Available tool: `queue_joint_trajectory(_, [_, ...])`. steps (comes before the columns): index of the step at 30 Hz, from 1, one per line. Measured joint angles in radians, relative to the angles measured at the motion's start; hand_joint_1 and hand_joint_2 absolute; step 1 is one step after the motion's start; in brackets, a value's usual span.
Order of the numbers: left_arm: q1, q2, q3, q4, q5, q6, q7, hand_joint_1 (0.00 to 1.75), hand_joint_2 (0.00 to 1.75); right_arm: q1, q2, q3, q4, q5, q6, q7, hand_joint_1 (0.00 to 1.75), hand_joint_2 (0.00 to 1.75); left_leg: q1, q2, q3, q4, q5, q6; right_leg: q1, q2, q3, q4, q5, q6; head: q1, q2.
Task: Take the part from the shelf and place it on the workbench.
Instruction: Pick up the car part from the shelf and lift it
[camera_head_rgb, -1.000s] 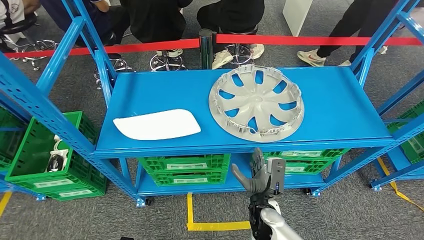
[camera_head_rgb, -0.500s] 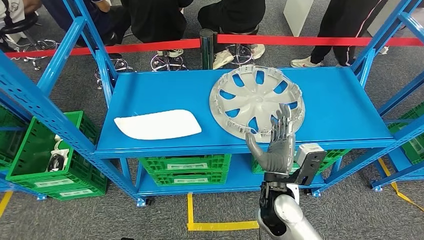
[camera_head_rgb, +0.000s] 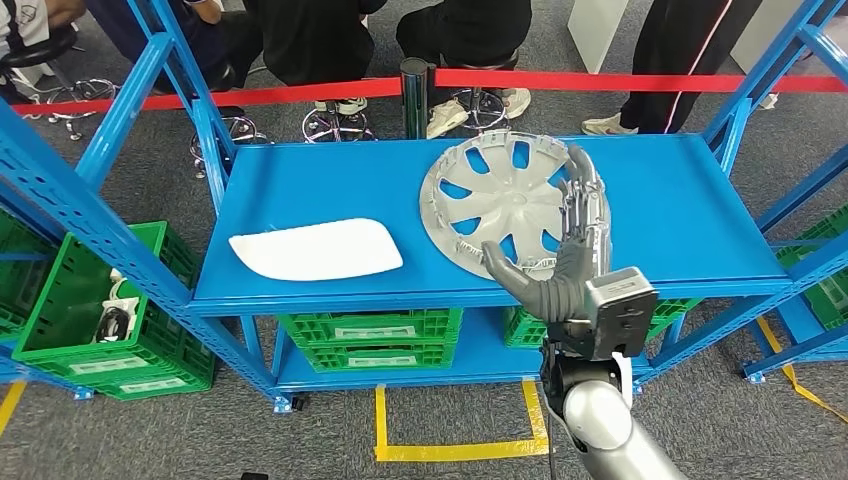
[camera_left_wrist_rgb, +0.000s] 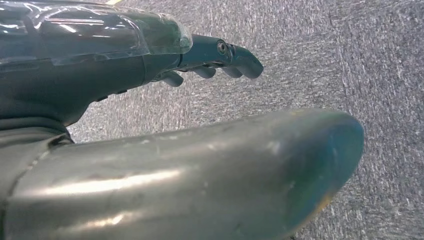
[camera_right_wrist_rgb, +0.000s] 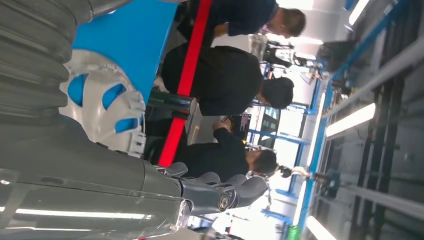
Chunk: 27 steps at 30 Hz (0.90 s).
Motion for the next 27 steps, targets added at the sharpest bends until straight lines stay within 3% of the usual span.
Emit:
queue_joint_trajectory(13, [-0.011,-0.008,-0.002,0.004,0.035,-0.015,-0.016,0.00,0.00,-0.044,-0.082,0.054,-0.056,0.404,0.139,0.231,0.00,1.75,0.000,0.002,0.000,0.000,0.000,0.000,0.000,0.000,0.000,0.000,0.000,0.000,0.000,0.000])
queue_joint_trajectory(27, [-0.017,-0.036,-0.025,0.010,0.083,-0.073,-0.069,0.00,0.00,0.017,-0.268,0.053,-0.152,0.631,0.295,0.582,0.00,1.75,0.000,-0.004,-0.001,0.001,0.000,0.000,0.000,-0.001,0.000,-0.001,0.000,0.000,0.001,0.000])
